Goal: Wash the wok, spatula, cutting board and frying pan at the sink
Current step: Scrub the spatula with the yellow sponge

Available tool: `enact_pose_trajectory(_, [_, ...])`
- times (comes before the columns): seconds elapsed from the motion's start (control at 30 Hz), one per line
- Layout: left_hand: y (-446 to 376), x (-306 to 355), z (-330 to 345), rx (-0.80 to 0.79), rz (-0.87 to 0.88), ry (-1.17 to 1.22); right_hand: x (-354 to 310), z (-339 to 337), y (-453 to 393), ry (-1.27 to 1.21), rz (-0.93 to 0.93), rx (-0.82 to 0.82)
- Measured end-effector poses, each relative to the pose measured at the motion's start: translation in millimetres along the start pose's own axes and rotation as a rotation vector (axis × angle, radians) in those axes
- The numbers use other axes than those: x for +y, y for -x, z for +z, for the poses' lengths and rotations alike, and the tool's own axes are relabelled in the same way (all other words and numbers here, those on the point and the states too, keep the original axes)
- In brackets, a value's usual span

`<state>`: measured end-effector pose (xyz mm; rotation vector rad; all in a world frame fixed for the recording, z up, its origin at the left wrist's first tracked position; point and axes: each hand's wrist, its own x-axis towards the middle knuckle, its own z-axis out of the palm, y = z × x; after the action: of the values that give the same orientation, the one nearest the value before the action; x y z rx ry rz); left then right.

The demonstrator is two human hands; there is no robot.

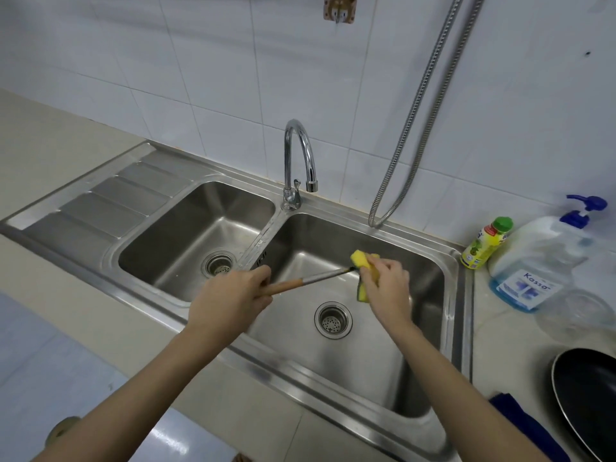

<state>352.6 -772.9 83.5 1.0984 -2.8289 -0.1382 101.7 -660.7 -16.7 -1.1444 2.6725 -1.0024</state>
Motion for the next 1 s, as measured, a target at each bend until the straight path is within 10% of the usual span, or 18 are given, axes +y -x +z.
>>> enact_pose_trajectory(0.33, [12, 0, 6, -0.619, -0.206, 0.832, 19, -1, 13, 0.333, -0.433, 0.107])
enact_pose_trajectory(1.0, [12, 15, 0, -0.806, -0.380, 1.040, 11, -5, -7, 0.225, -0.297, -0.228])
